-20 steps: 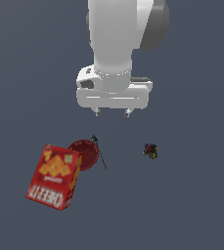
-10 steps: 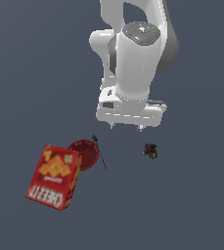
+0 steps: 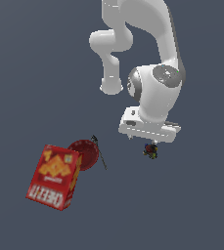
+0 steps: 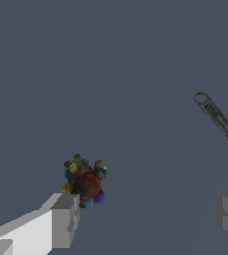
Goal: Pick up a designated object from a clutter of objects.
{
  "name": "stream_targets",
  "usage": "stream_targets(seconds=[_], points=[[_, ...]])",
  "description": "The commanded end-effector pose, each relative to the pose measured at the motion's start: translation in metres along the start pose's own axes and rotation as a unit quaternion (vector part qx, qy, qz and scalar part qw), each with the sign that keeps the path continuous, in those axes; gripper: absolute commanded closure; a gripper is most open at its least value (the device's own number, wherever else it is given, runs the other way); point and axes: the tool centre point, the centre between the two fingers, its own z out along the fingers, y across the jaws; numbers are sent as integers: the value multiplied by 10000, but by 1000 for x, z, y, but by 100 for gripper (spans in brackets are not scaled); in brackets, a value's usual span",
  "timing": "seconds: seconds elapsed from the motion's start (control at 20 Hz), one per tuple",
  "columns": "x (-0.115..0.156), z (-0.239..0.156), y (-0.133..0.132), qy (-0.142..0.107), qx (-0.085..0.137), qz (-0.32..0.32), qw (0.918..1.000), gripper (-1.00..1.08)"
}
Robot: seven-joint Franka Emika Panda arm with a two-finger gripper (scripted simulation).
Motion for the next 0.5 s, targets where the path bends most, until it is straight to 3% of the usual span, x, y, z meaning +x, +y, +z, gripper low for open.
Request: stream_targets(seconds=[0.0,0.45], points=[[-7,20,-17,3,7,136,9999,-92],[-31,68,-56,-12,39,453,9990,-92]])
